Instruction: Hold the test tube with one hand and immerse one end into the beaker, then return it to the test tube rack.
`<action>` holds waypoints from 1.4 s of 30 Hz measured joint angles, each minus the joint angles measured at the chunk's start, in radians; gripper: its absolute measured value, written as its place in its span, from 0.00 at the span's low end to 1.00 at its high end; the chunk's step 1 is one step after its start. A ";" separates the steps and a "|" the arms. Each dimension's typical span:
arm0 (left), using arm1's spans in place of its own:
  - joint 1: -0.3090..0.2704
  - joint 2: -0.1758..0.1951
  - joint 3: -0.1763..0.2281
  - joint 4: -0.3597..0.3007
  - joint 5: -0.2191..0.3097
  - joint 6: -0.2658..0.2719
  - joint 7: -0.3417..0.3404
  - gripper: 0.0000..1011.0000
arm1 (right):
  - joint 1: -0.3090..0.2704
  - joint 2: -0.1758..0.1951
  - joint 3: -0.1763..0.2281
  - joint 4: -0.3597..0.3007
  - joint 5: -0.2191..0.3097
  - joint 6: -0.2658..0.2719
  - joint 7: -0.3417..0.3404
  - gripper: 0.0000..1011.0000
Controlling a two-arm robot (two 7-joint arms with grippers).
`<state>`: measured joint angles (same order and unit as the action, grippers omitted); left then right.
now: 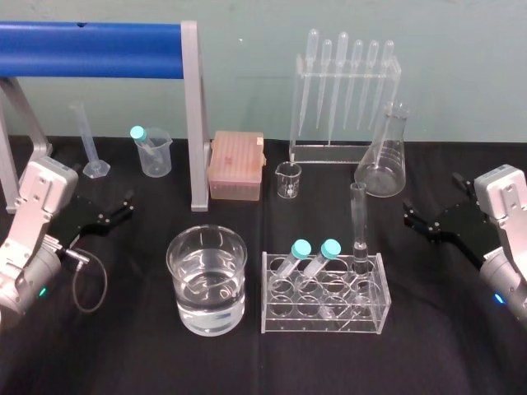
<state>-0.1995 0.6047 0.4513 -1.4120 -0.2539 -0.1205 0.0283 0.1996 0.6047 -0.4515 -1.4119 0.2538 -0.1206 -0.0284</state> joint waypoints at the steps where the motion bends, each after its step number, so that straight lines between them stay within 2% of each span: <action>1: 0.000 0.000 0.000 0.000 0.000 0.000 0.000 0.99 | 0.000 0.000 0.000 0.000 0.000 0.000 0.000 0.99; 42: 0.000 0.000 0.000 0.000 0.000 0.000 0.000 0.99 | 0.000 0.000 0.000 0.000 0.000 0.000 0.000 0.99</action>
<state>-0.1995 0.6047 0.4514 -1.4120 -0.2539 -0.1205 0.0283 0.1996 0.6047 -0.4514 -1.4120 0.2539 -0.1205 -0.0283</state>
